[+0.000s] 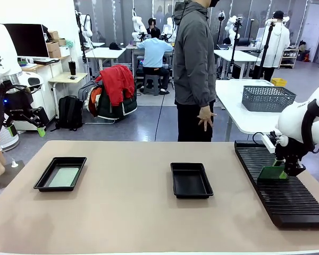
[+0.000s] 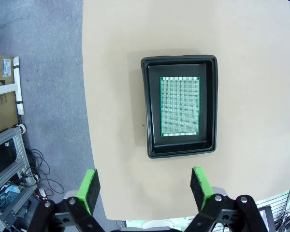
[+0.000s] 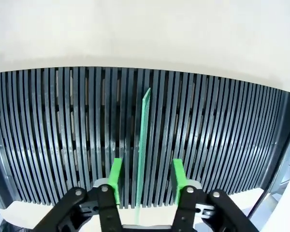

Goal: Inspect and transfer BCBs to ESD trays.
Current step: Pick up the Blank PCB from the PCB Rack and place it in the right ESD tray.

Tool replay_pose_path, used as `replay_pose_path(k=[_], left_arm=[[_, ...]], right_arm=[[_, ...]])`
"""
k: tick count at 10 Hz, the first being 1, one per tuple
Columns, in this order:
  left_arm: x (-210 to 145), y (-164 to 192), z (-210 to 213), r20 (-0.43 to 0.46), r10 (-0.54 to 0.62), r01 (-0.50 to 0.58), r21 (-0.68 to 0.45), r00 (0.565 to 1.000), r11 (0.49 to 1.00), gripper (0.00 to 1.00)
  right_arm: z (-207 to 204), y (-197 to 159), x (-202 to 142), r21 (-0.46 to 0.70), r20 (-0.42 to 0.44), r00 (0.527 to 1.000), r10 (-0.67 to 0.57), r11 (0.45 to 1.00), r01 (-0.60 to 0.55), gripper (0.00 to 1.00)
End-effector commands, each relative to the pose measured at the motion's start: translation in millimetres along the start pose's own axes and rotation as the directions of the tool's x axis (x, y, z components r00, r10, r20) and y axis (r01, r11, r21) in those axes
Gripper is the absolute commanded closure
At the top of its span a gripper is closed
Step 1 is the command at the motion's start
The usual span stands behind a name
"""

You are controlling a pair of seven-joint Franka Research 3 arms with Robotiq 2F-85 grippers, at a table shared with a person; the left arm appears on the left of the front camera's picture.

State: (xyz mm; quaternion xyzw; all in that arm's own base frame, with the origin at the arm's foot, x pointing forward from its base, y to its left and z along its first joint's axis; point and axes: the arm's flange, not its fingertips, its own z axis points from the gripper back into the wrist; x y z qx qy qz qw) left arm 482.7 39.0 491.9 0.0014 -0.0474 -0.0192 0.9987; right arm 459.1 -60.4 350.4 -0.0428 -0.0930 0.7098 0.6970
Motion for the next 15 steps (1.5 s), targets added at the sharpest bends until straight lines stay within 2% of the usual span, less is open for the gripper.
replay_pose_path(k=[1, 2, 3, 4, 5, 6, 7, 9, 13, 15], left_arm=[[-1.0, 0.6, -0.6, 0.005, -0.006, 0.006, -0.003, 1.0, 1.0, 0.0], [-1.0, 0.6, -0.6, 0.005, -0.006, 0.006, -0.003, 1.0, 1.0, 0.0], [-1.0, 0.6, -0.6, 0.005, -0.006, 0.006, -0.003, 1.0, 1.0, 0.0], [-1.0, 0.6, -0.6, 0.005, -0.006, 0.006, -0.003, 1.0, 1.0, 0.0], [-1.0, 0.6, -0.6, 0.005, -0.006, 0.006, -0.003, 1.0, 1.0, 0.0], [-1.0, 0.6, -0.6, 0.005, -0.006, 0.006, -0.003, 1.0, 1.0, 0.0], [-1.0, 0.6, -0.6, 0.005, -0.006, 0.006, -0.003, 1.0, 1.0, 0.0], [-1.0, 0.6, -0.6, 0.005, -0.006, 0.006, -0.003, 1.0, 1.0, 0.0], [-1.0, 0.6, -0.6, 0.005, -0.006, 0.006, -0.003, 1.0, 1.0, 0.0], [-1.0, 0.6, -0.6, 0.005, -0.006, 0.006, -0.003, 1.0, 1.0, 0.0]], right_arm=[[3.5, 4.4, 3.7, 0.004, -0.025, 1.0, -0.011, 1.0, 0.011, 0.62], [5.1, 4.2, 4.8, 0.006, -0.026, 1.0, -0.011, 1.0, 0.011, 0.64], [5.8, 4.5, 5.9, 0.01, -0.028, 1.0, -0.01, 1.0, 0.01, 0.72], [6.5, 4.9, 5.9, 0.013, -0.028, 1.0, -0.012, 1.0, 0.013, 0.74], [7.0, 5.8, 5.8, 0.013, -0.027, 1.0, -0.013, 1.0, 0.013, 0.82], [6.7, 6.3, 5.8, 0.016, -0.025, 1.0, -0.011, 1.0, 0.012, 0.84], [6.3, 6.7, 5.4, 0.016, -0.023, 1.0, -0.012, 1.0, 0.012, 0.93], [6.2, 7.0, 4.8, 0.017, -0.022, 1.0, -0.013, 1.0, 0.013, 1.0], [20.1, 5.6, 5.1, 0.009, -0.033, 0.999, -0.009, 1.0, 0.01, 1.0], [62.0, 5.8, 7.9, 0.001, -0.039, 0.999, 0.005, 1.0, -0.005, 1.0]])
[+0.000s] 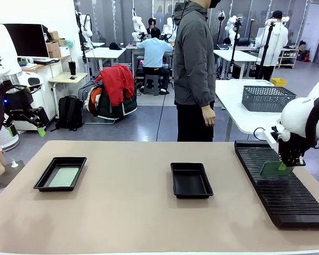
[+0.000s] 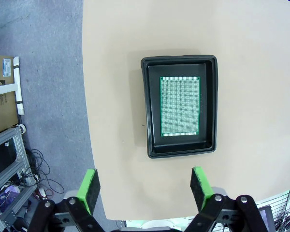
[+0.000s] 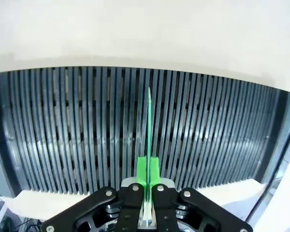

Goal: Inspect and transfer BCBs to ESD trays.
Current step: Pick up the Blank PCB from the PCB Rack and place it in the right ESD tray.

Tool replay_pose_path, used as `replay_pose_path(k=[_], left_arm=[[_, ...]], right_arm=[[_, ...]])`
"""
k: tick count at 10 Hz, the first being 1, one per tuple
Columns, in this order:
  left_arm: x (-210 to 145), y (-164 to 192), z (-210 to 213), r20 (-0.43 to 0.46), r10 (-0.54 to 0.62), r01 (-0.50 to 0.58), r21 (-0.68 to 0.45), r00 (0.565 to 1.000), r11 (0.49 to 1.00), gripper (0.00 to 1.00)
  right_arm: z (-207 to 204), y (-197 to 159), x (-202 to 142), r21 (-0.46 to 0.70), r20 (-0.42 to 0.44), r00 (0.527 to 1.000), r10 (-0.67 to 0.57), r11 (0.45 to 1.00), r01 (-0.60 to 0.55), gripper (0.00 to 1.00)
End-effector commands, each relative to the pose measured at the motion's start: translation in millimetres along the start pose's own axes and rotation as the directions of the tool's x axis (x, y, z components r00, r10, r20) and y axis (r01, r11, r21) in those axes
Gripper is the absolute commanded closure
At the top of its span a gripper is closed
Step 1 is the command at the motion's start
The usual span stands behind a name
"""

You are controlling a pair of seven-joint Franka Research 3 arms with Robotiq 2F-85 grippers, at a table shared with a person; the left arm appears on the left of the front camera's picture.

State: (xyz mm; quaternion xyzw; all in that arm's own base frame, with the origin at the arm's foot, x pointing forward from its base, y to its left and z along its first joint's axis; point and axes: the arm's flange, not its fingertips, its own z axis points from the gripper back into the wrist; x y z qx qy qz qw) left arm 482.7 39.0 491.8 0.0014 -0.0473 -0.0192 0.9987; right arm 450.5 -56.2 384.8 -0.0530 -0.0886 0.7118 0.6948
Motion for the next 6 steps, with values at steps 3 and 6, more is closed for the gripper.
replay_pose_path(k=[3, 6], left_arm=[[-1.0, 0.6, -0.5, 0.006, -0.006, 0.006, -0.003, 1.0, 1.0, 0.0], [-1.0, 0.6, -0.5, 0.006, -0.006, 0.006, -0.003, 1.0, 1.0, 0.0]], right_arm=[[120.0, 2.0, 3.8, 0.056, -0.008, 1.0, 0.022, 0.998, -0.021, 1.0], [199.5, -2.3, 4.8, 0.092, -0.012, 1.0, 0.016, 0.996, -0.015, 1.0]])
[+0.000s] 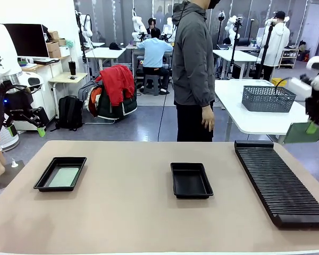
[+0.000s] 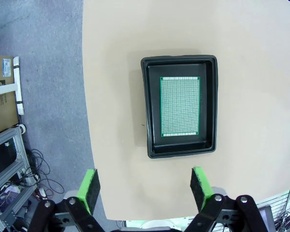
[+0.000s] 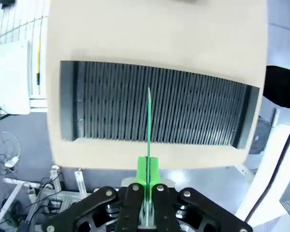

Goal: Inspect and transfer BCBs to ESD trays.
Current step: Pick up the Blank PCB from the PCB Rack and place it in the right ESD tray.

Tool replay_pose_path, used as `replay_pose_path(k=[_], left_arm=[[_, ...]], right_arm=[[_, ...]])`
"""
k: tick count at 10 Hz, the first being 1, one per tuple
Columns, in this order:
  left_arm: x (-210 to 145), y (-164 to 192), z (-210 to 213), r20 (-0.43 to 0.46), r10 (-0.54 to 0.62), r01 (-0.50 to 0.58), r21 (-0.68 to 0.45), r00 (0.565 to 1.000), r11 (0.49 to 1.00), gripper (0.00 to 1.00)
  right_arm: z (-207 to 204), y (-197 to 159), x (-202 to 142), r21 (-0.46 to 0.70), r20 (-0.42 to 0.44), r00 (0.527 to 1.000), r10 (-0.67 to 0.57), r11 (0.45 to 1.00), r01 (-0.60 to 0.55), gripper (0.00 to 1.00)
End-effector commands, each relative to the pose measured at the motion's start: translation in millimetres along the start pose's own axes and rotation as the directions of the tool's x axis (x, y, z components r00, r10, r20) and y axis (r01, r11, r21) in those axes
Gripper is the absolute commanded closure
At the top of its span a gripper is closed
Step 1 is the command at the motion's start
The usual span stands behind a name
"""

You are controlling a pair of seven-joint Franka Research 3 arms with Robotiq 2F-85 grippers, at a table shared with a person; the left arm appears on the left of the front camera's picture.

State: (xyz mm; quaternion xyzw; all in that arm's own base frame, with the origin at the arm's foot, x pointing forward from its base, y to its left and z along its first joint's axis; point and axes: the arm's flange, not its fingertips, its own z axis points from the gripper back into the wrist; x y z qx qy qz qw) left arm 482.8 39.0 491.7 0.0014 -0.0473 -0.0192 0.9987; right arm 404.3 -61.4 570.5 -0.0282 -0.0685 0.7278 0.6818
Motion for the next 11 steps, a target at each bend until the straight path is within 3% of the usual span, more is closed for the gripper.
replay_pose_path(k=[1, 5, 11], left_arm=[[-1.1, 0.6, -0.5, 0.006, -0.006, 0.006, -0.003, 1.0, 1.0, 0.0], [-1.1, 0.6, -0.5, 0.006, -0.006, 0.006, -0.003, 1.0, 1.0, 0.0], [-1.1, 0.6, -0.5, 0.006, -0.006, 0.006, -0.003, 1.0, 1.0, 0.0]], right_arm=[[31.3, -10.4, -1.1, 0.037, -0.022, 0.999, -0.026, 0.999, 0.027, 1.0], [93.9, -8.4, -4.6, 0.03, 0.004, 0.999, -0.046, 0.998, 0.046, 1.0], [101.8, -3.8, -8.4, 0.01, 0.001, 1.0, -0.029, 1.0, 0.029, 1.0]])
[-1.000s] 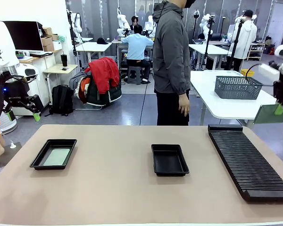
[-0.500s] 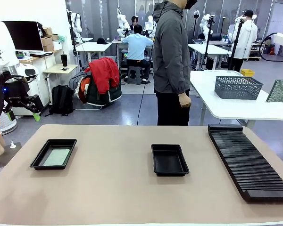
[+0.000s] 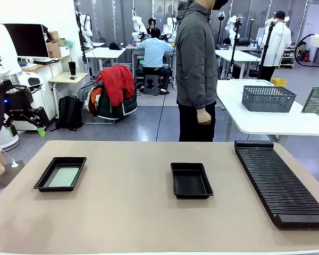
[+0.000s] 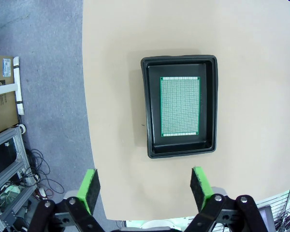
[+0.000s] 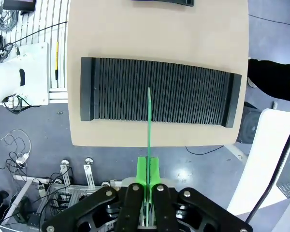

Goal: Inspect and transfer BCBs to ESD trays.
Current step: Pick up the Blank PCB from the PCB Rack and place it in the right ESD tray.

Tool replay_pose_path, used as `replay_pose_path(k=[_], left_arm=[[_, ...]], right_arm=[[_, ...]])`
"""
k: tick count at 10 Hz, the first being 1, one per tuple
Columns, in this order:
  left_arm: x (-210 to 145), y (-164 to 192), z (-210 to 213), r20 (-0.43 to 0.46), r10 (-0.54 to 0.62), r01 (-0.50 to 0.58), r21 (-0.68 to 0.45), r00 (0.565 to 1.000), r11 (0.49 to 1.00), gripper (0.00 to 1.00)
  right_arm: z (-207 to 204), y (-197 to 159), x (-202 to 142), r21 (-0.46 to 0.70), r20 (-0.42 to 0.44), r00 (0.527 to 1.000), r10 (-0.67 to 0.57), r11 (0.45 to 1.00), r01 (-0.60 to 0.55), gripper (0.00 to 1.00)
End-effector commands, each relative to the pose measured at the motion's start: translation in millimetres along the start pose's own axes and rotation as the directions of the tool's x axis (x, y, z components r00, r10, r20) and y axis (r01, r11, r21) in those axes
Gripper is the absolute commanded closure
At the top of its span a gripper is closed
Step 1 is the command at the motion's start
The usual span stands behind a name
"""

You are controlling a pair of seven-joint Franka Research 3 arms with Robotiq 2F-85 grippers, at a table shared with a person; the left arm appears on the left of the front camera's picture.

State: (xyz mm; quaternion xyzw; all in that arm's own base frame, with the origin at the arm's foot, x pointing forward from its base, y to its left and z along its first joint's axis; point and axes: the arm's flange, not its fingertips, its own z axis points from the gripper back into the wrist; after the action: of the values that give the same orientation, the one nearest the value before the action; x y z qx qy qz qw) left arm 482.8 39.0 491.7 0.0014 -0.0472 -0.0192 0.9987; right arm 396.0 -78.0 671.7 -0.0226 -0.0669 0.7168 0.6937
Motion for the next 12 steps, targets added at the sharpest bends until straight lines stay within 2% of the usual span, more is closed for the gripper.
replay_pose_path(k=[1, 8, 9, 11, 12], left_arm=[[-1.1, 0.6, -0.4, 0.006, -0.006, 0.006, -0.003, 1.0, 1.0, 0.0], [-1.1, 0.6, -0.4, 0.006, -0.006, 0.006, -0.003, 1.0, 1.0, 0.0], [-1.1, 0.6, -0.4, 0.006, -0.006, 0.006, -0.003, 1.0, 1.0, 0.0], [-1.1, 0.6, -0.4, 0.006, -0.006, 0.006, -0.003, 1.0, 1.0, 0.0], [-1.1, 0.6, -0.4, 0.006, -0.006, 0.006, -0.003, 1.0, 1.0, 0.0]], right_arm=[[-0.4, 1.0, 2.3, 0.001, -0.003, 1.0, 0.004, 1.0, -0.004, 1.0], [-0.4, 1.0, 2.3, 0.001, -0.003, 1.0, 0.004, 1.0, -0.004, 1.0], [0.0, -0.1, 0.3, 0.0, 0.0, 1.0, 0.001, 1.0, -0.001, 0.97], [-1.3, -21.8, 3.7, 0.028, 0.123, 0.968, -0.216, 0.976, 0.215, 0.97], [-2.9, -34.5, 6.1, 0.07, 0.196, 0.914, -0.354, 0.935, 0.347, 0.97]])
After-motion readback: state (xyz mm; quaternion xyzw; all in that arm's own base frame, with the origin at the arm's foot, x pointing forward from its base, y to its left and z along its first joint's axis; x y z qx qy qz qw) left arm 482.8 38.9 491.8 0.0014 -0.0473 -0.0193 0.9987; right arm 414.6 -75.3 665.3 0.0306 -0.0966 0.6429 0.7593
